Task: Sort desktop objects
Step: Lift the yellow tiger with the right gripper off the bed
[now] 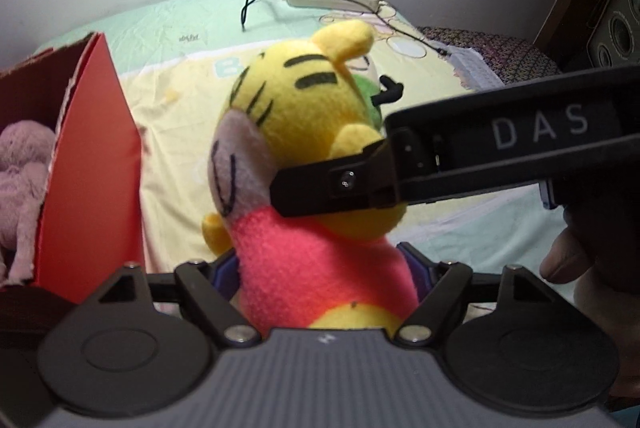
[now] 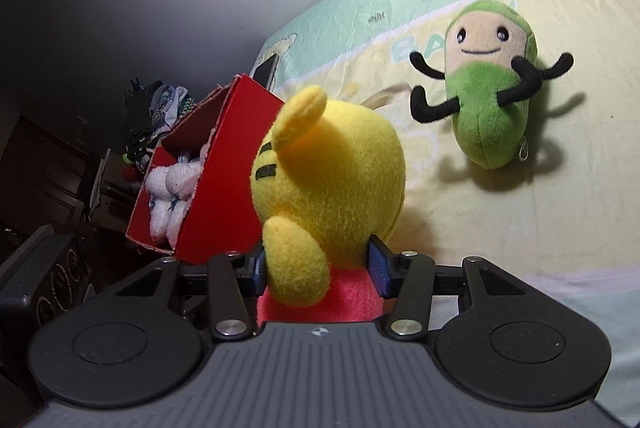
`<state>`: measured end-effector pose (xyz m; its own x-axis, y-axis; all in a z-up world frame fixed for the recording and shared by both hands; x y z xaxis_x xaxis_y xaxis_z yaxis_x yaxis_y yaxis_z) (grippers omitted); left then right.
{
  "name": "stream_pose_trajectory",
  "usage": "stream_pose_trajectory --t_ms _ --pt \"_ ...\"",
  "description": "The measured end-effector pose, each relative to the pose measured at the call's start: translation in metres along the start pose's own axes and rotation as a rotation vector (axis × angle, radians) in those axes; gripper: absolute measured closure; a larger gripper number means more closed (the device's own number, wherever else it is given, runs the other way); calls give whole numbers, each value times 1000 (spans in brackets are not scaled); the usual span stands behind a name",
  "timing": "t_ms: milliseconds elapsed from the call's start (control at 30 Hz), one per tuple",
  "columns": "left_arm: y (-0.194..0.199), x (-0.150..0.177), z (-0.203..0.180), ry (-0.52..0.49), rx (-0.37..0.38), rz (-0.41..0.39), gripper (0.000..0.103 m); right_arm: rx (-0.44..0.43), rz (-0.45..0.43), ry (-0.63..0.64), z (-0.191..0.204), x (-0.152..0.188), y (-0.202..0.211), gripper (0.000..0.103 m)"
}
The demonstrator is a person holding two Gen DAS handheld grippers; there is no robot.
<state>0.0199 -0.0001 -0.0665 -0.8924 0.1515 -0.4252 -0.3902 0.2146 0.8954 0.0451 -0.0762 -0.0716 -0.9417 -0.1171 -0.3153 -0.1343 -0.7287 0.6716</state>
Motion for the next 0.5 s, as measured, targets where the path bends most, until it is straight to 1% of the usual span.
stream_pose_trajectory --t_ms 67,200,367,500 --pt "16 -6 -2 -32 15 -43 26 24 -45 28 15 -1 12 52" --pt "54 -17 9 -72 52 -150 26 71 -179 99 55 -3 36 51" --pt "108 -22 52 -93 95 -265 25 71 -303 132 107 -9 40 51" --pt "132 -22 89 -99 113 -325 25 89 -387 190 150 -14 27 51"
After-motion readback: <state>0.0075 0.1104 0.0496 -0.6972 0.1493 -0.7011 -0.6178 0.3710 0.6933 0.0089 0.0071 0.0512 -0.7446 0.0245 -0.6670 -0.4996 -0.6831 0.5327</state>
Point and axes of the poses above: each gripper's, at about its wrist camera, not at the fingertips, and y roughly against the way its jaws point, z to its left, x to its underside, the point moved 5 cm from there along -y, roughly the way its jaws point, and after that the axes turned 11 degrees about z, right-handed, at the moved point
